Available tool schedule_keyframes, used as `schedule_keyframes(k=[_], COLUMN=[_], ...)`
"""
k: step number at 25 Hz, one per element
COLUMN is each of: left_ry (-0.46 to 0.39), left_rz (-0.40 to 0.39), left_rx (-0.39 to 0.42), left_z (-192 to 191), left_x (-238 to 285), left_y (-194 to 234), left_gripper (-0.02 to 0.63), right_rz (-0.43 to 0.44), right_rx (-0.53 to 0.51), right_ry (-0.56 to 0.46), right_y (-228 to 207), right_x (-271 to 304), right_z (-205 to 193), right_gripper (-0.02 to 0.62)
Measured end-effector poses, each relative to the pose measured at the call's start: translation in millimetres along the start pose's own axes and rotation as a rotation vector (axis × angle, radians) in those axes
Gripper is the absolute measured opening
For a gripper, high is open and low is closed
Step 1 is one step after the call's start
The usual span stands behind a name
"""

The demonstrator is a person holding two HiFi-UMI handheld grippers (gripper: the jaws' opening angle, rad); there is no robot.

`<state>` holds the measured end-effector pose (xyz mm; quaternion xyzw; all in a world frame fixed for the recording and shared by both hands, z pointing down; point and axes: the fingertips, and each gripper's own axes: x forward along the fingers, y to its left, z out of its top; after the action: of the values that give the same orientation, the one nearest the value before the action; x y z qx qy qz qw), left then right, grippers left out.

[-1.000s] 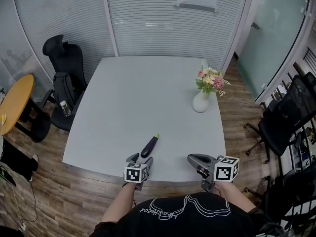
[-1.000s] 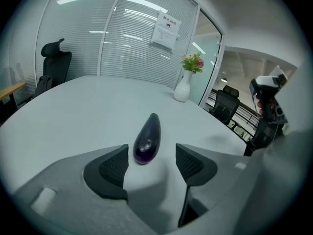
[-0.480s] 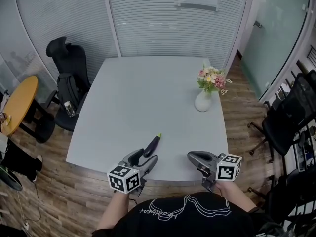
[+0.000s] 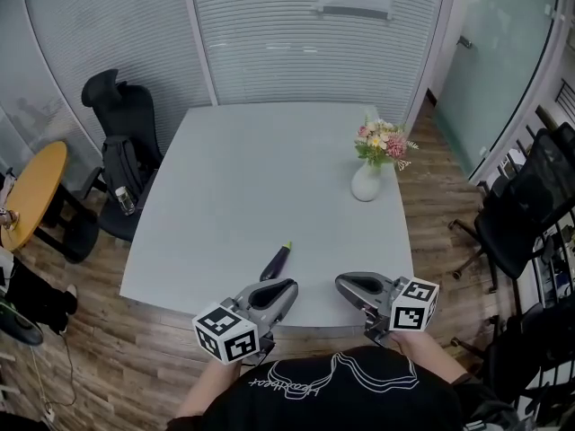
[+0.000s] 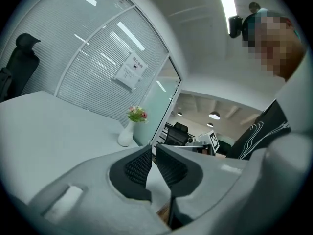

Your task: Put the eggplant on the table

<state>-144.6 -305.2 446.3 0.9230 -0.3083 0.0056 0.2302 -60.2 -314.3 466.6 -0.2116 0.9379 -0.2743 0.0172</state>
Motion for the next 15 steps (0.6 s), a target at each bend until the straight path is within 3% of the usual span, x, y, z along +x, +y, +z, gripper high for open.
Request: schedule_keyframes(k=[7,15], left_ry=[-0.005,-0.018], left_rz=[-0.005,0.023], left_rx=[0.035,0.017], left_z=[-1,-1], left_x=[-2,-12], left_y=[-8,-3], left_gripper=[0.015,0.014], right_rz=[0.022,0.042], right_rx=[-0.008,-0.001], right_ry=[0.013,0.008], right_y=[9,13], right_x=[1,5], right_z=[-5,-6], right_gripper=[0.008,0.008])
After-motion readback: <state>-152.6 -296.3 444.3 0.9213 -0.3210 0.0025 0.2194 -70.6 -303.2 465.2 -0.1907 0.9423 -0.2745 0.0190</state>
